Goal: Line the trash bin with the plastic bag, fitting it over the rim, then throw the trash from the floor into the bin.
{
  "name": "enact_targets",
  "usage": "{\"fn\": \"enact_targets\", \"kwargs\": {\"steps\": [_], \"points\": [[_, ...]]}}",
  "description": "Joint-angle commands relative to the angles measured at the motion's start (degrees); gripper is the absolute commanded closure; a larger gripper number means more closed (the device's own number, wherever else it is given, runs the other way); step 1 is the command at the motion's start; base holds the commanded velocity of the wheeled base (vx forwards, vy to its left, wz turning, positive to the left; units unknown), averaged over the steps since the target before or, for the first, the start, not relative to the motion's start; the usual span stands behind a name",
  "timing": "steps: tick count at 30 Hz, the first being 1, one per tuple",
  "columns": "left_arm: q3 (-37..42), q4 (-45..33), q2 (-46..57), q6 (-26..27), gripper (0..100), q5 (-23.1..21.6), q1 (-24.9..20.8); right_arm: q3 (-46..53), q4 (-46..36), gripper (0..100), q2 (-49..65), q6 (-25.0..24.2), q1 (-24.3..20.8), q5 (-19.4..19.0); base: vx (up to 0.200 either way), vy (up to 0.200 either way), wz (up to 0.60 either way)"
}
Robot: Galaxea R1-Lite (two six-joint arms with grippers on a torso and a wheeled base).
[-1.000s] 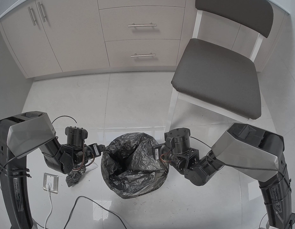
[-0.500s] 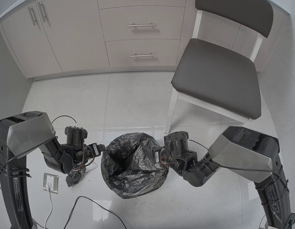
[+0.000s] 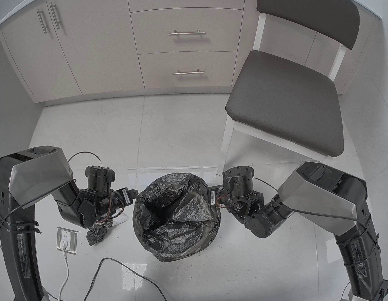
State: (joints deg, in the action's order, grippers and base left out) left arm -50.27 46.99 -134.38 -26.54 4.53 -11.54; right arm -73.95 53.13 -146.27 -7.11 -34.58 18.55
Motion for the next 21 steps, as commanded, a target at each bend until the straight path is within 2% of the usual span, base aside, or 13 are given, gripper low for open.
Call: {"fn": "enact_targets", "kwargs": {"steps": [1, 14, 21], "points": [[0.00, 0.03, -0.10, 0.00, 0, 0.04, 0.03, -0.06, 0.05, 0, 0.55, -0.01, 0.31, -0.01, 0.000, 0.000, 0.00], [0.26, 0.03, -0.27, -0.09, 0, 0.04, 0.12, -0.58, -0.04, 0, -2.52, 0.08, 0.57, -0.01, 0.000, 0.000, 0.00], [0.35, 0.03, -0.10, -1.59, 0, -0.05, 0.12, -4.71, -1.97, 0, -5.86, -0.19, 2.24, -0.01, 0.000, 0.000, 0.00]]}}
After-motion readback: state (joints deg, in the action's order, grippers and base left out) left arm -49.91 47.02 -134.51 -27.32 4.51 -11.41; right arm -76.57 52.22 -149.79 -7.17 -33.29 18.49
